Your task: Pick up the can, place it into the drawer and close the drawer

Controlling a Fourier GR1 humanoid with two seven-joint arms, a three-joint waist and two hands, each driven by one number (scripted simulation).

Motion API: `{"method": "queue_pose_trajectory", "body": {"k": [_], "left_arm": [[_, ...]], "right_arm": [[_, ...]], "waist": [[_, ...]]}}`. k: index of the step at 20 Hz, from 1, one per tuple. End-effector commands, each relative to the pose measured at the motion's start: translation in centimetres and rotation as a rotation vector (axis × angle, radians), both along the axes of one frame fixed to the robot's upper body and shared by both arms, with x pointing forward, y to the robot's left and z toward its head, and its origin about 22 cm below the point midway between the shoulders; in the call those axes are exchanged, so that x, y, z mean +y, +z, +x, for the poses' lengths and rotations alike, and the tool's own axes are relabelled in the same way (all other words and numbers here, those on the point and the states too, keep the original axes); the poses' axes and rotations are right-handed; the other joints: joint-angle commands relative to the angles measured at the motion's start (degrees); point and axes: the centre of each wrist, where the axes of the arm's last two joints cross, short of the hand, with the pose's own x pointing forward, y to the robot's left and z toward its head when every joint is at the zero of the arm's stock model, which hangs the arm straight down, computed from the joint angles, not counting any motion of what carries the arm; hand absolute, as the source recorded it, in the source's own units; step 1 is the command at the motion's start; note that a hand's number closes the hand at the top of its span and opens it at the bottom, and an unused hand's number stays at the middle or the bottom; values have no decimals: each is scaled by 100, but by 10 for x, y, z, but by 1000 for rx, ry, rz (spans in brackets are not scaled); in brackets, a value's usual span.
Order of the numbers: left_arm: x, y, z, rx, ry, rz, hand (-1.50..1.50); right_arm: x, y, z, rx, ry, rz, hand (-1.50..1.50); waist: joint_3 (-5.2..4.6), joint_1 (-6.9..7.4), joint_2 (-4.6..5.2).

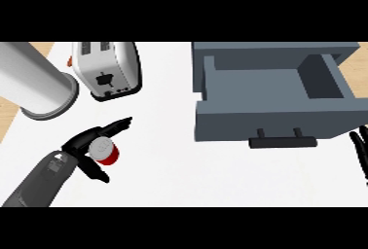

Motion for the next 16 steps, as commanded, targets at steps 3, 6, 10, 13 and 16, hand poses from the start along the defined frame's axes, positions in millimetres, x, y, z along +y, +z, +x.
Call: {"method": "queue_pose_trajectory", "body": {"k": [3,6,10,13,16], "left_arm": [[-13,-8,-2,60,-112,-187,150],[-29,-11,-2,49,-134,-212,150],[-23,8,10,103,-177,-250,150],[-29,-2,3,103,-182,-254,150],[-12,-20,-13,29,364,-270,150]], "right_arm": [[1,-2,-3,13,1,-5,-150],[-13,-1,-2,-26,-8,14,-150],[-6,-12,4,0,-16,12,-150],[-7,7,-2,-19,-19,10,-150],[-11,-4,-9,-8,-20,9,-150]], "waist": [[2,10,-4],[5,-2,-5],[16,122,-31],[4,37,-18],[17,169,-53]]}}
